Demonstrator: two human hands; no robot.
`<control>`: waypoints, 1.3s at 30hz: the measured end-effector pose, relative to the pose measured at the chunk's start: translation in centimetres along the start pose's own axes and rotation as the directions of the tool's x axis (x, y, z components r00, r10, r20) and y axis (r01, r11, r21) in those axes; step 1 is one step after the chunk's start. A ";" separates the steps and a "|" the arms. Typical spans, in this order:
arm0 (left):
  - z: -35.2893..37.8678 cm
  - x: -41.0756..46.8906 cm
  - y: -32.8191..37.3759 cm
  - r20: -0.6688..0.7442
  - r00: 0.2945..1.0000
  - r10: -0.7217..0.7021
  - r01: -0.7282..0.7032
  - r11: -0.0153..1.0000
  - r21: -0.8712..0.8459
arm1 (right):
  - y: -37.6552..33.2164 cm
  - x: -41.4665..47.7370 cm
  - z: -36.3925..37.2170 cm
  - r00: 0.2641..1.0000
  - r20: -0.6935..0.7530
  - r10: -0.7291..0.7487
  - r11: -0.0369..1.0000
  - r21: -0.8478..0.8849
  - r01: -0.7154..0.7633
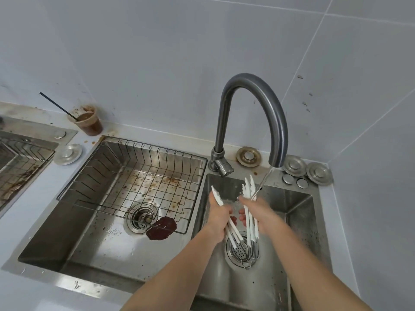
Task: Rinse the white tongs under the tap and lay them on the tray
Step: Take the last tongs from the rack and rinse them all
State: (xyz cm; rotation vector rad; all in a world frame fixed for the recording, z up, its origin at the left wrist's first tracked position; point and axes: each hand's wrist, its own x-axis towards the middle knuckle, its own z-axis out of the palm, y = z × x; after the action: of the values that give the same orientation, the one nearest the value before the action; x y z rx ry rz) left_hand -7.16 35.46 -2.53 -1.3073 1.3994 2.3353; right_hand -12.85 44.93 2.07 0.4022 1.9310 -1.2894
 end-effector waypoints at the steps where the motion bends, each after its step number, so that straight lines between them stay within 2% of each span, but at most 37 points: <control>1: 0.0 0.1 0.1 0.007 1.000 0.031 -0.031 0.999 0.024 | 0.6 -0.1 0.0 1.000 -0.006 0.006 0.998 0.057 -0.006; 5: 0.3 0.2 -0.2 -0.021 0.999 0.038 -0.035 0.991 0.127 | 3.2 -0.7 0.0 0.998 -0.002 0.063 0.972 0.227 -0.061; 8: 0.9 -0.1 -1.1 0.008 0.998 0.057 -0.058 0.981 0.186 | 4.4 -0.9 0.0 0.994 -0.113 0.004 0.981 0.193 0.018; 11: 1.2 -0.6 -1.4 0.069 0.996 0.062 -0.071 0.987 0.141 | 5.0 -1.0 -0.3 0.984 -0.172 -0.053 0.983 0.164 0.081; 15: 0.3 -1.1 -0.2 0.117 0.988 0.105 -0.122 0.982 0.147 | 4.8 -1.4 -0.5 0.990 -0.131 -0.060 0.965 0.245 0.091; 20: -1.0 -2.0 1.3 0.199 0.979 0.032 -0.075 0.975 0.211 | 4.8 -1.7 -0.7 0.993 -0.105 -0.055 0.939 0.332 0.087; 22: -1.3 -2.3 1.6 0.176 0.984 0.008 -0.062 0.951 0.302 | 5.3 -1.8 -1.1 0.995 -0.089 -0.035 0.921 0.383 0.067; 23: -1.5 -2.5 1.7 0.132 0.990 0.047 -0.095 0.919 0.382 | 5.6 -1.8 -1.4 0.996 -0.084 -0.019 0.906 0.419 0.052; 25: -2.1 -2.7 2.2 0.016 0.960 0.281 -0.237 0.776 0.584 | 6.1 -1.9 -2.1 0.998 -0.063 0.003 0.878 0.477 0.028; 27: -2.4 -3.1 3.4 0.000 0.846 0.533 -0.374 0.594 0.713 | 6.5 -2.2 -2.8 0.999 -0.040 0.000 0.876 0.481 0.019; 28: -2.4 -3.2 4.2 0.026 0.798 0.602 -0.420 0.525 0.740 | 6.7 -2.3 -3.0 0.999 -0.037 -0.005 0.879 0.476 0.022; 34: -0.7 -3.2 8.6 0.179 0.601 0.779 -0.545 0.236 0.804 | 7.3 -3.4 -3.6 0.998 -0.056 -0.015 0.865 0.500 0.041; 39: -0.4 -2.1 9.4 0.358 0.457 0.814 -0.580 -0.033 0.814 | 7.6 -4.5 -4.0 0.997 -0.066 -0.042 0.871 0.486 0.069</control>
State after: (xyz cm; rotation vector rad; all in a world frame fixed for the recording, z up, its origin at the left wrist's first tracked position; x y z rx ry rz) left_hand -10.21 30.47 5.16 -0.4273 3.3447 0.9841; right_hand -6.74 52.48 1.27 0.6399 1.6479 -1.8261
